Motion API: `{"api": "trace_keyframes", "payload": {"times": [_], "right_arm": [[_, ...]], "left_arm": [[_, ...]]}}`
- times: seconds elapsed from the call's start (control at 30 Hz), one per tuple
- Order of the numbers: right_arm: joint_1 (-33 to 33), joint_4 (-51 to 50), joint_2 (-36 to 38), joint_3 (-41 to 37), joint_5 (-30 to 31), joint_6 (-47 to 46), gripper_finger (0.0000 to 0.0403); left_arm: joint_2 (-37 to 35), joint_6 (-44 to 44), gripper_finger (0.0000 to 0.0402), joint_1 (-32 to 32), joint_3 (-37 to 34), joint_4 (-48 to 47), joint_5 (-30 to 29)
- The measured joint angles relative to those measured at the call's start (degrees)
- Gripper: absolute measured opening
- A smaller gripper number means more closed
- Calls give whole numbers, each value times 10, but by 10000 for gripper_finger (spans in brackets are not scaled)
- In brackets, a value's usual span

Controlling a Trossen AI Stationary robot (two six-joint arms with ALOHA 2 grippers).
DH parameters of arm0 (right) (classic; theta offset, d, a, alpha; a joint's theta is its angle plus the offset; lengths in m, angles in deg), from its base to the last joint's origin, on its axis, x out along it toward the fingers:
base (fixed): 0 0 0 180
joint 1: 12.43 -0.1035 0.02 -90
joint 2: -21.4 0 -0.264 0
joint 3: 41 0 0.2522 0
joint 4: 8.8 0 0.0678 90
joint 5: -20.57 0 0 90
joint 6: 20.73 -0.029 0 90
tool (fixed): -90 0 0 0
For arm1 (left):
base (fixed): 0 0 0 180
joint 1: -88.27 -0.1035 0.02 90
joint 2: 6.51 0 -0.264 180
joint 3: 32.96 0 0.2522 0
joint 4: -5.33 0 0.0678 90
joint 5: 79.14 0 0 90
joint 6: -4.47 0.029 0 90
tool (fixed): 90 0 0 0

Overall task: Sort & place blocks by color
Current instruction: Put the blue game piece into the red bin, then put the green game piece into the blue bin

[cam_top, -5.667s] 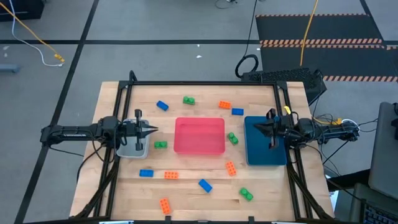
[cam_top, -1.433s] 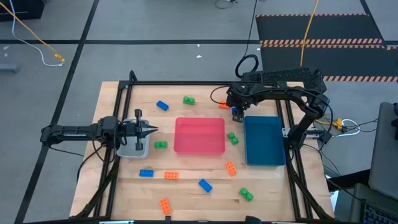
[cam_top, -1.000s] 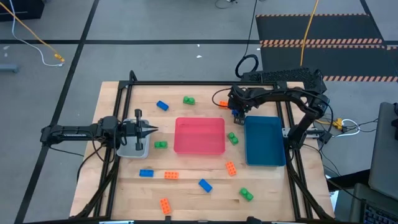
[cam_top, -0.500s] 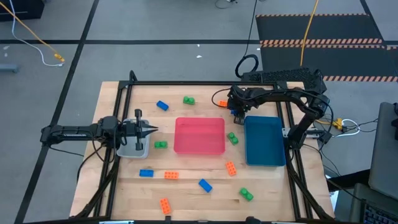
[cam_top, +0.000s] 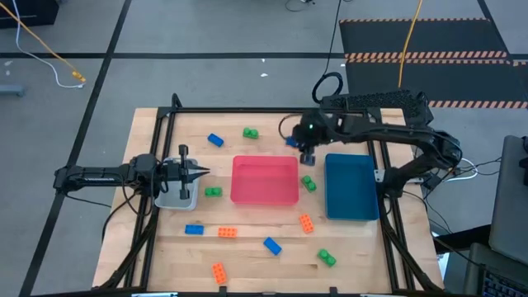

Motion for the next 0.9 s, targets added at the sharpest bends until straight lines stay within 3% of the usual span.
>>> {"api": "trace_keyframes", "payload": {"times": [0.2,0.33,0.57,0.63,0.8,0.9], "right_arm": [[-80,-12,-86,56,1,-28,131],[-84,-55,-138,95,1,-50,131],[-84,-99,-175,98,0,-74,131],[-84,-94,-177,99,0,-83,162],[-83,-78,-174,99,2,-93,289],[-83,-65,-173,99,2,-92,324]], "left_arm": [[0,0,37,0,0,1,0],[0,0,37,0,0,1,0],[0,0,37,0,0,0,0],[0,0,37,0,0,1,0],[0,0,37,0,0,1,0],[0,0,37,0,0,1,0]]}}
